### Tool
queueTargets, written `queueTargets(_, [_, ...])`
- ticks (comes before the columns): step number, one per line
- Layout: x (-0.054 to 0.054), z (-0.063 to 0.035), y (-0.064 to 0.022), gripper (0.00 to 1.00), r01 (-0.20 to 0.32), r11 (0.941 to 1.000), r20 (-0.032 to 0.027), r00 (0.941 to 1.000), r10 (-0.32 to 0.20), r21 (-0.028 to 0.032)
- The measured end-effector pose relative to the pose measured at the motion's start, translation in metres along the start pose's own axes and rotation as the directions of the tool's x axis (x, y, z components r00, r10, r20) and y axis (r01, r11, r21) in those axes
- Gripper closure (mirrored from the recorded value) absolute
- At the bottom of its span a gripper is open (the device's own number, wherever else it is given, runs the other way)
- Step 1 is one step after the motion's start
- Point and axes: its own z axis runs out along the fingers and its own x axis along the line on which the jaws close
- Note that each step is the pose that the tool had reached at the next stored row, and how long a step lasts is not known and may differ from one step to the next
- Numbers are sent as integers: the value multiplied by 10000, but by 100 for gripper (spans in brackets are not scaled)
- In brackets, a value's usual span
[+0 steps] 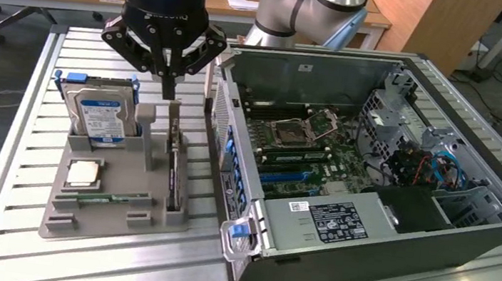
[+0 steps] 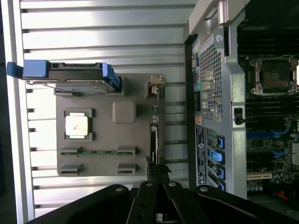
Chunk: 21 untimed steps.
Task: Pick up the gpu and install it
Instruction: 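Pick up the gpu and move the gpu toward the slot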
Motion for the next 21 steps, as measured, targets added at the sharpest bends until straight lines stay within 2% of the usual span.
queueTargets(9, [0,0,0,89,0,10000,0,10000,0,1])
queueTargets(10, [0,0,0,83,0,10000,0,10000,0,0])
queueTargets(11, [0,0,0,83,0,10000,0,10000,0,0])
queueTargets(14, [0,0,0,65,0,10000,0,10000,0,0])
queueTargets(17, [0,0,0,59,0,10000,0,10000,0,0])
queueTargets(18, [0,0,0,53,0,10000,0,10000,0,0])
queueTargets(21, [0,0,0,53,0,10000,0,10000,0,0])
